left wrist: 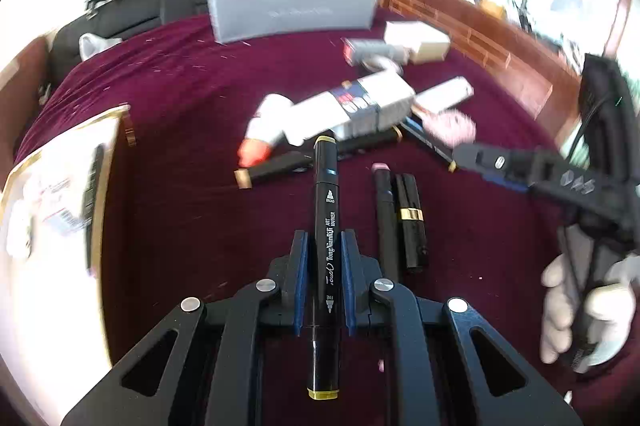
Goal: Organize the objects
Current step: 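Carry both black markers over the white tray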
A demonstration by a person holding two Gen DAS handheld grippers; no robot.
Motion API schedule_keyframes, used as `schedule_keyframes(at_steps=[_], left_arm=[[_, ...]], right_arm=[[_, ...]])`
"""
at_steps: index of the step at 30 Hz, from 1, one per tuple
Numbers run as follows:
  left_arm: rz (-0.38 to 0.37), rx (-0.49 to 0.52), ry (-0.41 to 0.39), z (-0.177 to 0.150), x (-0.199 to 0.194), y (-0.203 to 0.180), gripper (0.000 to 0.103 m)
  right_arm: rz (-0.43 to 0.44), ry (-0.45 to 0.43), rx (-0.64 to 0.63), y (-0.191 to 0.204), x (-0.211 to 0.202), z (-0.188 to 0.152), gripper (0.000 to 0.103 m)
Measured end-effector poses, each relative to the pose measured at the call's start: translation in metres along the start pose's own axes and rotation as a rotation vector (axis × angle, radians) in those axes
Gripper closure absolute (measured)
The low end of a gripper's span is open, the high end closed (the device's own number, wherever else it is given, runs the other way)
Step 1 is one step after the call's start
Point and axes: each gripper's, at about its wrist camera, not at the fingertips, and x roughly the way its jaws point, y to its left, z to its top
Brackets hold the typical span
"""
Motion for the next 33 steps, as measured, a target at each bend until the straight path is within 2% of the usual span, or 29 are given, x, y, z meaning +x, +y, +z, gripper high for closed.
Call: schedule_keyframes(at_steps=[4,8,11,16,21,24,28,30,32,33], left_arm=[[-0.023,-0.073,-0.053,-0.007,-0.031,0.023,0.090],[-0.032,-0.116,-0.088,-0.016,-0.051,0.040,0.090],[-0.040,-0.142,-0.105,-0.022,-0.059,0.051,0.090],[-0.049,-0.181,-0.125,-0.032,-0.067,0.069,0.090],[-0.069,-0.222,-0.140,-0.042,-0.075,0.089,0.090],[-0.081,-0.240,-0.148,-0.046,-0.079,0.097,0.090],[-0.094,-0.261,-0.162,-0.052,-0.083,0.106,0.090],[-0.093,-0.269,-0.166,-0.055,-0.085,0.111,0.090],[-0.093,-0.280,-0.171,-0.058,-0.087,0.116,0.090],[-0.092,-0.286,-0.172,-0.059,-0.087,0.119,0.090]], right_arm=[[-0.050,0.031,-0.047,0.010,0.002,0.000,0.020],[-0.011,0.091,-0.054,0.027,0.002,-0.007,0.020],[-0.034,0.110,-0.092,0.045,0.003,-0.014,0.021],[0.099,0.171,-0.116,0.077,-0.001,-0.032,0.021],[0.125,0.284,-0.058,0.084,0.022,-0.051,0.022],[0.075,0.257,-0.066,0.090,0.028,-0.047,0.028],[0.015,0.248,-0.099,0.102,0.042,-0.033,0.029],[-0.057,0.239,-0.139,0.109,0.051,-0.028,0.031],[-0.173,0.227,-0.210,0.118,0.062,-0.029,0.037],[-0.204,0.217,-0.235,0.121,0.064,-0.031,0.041]])
